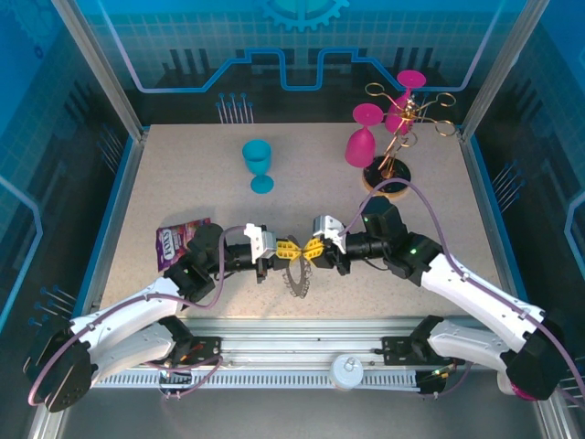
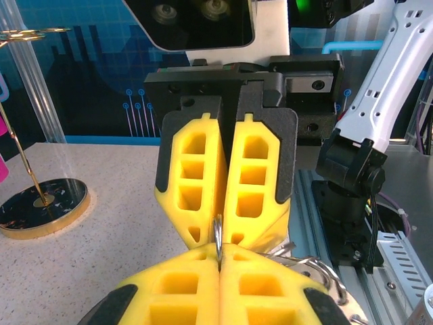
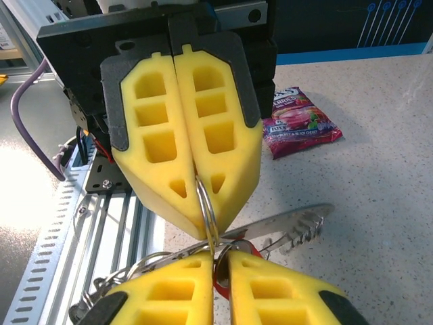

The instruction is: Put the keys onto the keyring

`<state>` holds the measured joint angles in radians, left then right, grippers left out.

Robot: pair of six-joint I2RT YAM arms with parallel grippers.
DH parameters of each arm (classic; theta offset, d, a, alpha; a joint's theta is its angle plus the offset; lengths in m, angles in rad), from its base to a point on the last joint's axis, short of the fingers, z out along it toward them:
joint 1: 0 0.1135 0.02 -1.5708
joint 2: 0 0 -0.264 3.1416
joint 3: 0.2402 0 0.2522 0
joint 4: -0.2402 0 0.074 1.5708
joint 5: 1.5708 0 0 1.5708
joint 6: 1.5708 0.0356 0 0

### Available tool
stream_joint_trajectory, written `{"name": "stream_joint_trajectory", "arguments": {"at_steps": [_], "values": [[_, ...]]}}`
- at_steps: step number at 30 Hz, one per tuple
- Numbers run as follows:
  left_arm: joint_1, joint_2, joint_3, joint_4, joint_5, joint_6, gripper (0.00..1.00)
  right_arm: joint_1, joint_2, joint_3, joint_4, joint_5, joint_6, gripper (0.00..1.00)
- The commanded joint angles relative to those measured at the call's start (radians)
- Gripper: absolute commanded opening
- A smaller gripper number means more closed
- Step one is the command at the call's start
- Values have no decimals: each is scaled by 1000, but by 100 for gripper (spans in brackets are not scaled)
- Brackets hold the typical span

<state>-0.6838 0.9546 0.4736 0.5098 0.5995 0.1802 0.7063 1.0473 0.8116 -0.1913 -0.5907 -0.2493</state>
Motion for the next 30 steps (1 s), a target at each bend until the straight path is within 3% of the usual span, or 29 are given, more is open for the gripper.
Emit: {"name": "stream_joint_trajectory", "arguments": {"at_steps": [1, 6, 8, 14, 21, 24, 30], "values": [[-6, 4, -4, 85, 34, -26, 0, 33, 18, -11, 74, -24, 30, 12], [-5, 6, -8, 100, 28, -26, 0, 41, 14, -18, 71, 16, 36, 15], [-6, 2, -10, 100, 22, -22, 0, 33, -11, -30, 64, 56, 41, 23], [-5, -3, -15, 100, 23, -19, 0, -1, -75, -96, 56, 102, 43, 37], [-6, -1, -13, 105, 21, -22, 0, 14, -57, -120, 112, 80, 45, 41], [-6, -2, -13, 105, 22, -25, 0, 19, -48, -117, 131, 83, 49, 36], [-5, -14, -16, 89, 11, -21, 0, 21, -61, -116, 137, 116, 42, 11]]}}
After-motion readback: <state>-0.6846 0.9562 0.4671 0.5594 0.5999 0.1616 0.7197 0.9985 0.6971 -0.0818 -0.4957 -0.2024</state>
